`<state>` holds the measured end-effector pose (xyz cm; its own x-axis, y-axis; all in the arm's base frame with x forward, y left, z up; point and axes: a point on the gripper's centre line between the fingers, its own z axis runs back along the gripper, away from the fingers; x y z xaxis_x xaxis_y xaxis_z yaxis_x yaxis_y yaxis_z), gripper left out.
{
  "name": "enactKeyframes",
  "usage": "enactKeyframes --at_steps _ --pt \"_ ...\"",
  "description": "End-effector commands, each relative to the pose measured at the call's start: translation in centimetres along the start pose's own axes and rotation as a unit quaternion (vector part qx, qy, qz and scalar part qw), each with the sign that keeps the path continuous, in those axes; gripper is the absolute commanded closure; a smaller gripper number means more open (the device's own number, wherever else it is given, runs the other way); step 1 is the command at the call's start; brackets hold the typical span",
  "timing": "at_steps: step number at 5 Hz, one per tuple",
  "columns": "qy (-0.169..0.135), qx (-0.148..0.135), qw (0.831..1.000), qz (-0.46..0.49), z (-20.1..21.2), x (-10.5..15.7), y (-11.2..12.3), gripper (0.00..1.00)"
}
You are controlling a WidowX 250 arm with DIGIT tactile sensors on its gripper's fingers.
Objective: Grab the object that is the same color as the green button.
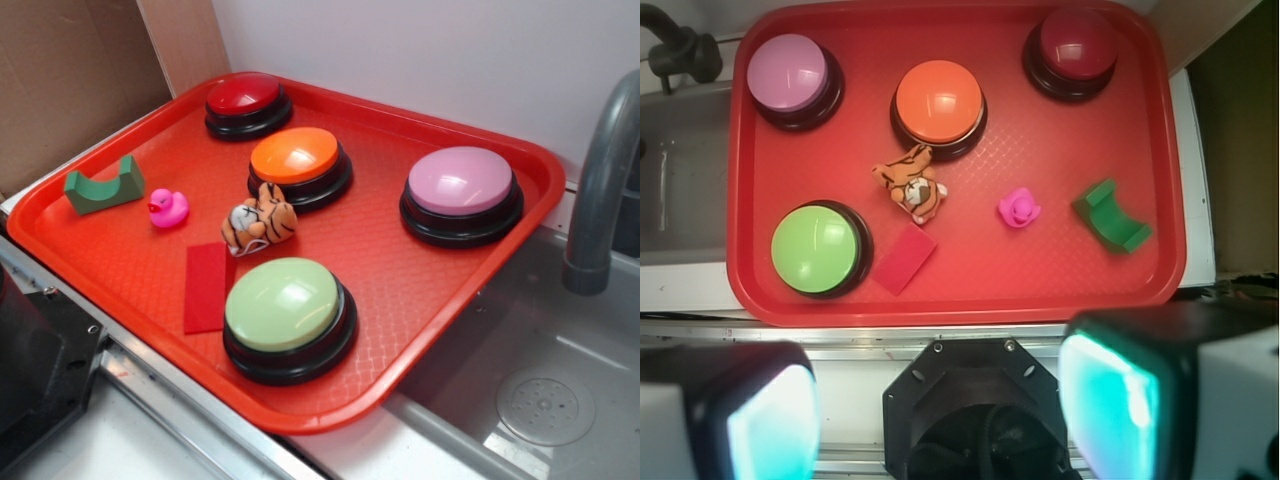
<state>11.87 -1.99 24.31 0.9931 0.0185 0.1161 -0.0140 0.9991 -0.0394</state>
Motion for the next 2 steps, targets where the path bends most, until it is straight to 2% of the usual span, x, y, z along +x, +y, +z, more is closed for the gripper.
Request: enactKeyframes --at_steps 1,2 --pt "0.000 0.000 1.000 0.000 0.0 0.0 0.0 0.00" --pt "-0.009 0.076 0.997 -0.025 -1.1 0.2 3.9 0.00"
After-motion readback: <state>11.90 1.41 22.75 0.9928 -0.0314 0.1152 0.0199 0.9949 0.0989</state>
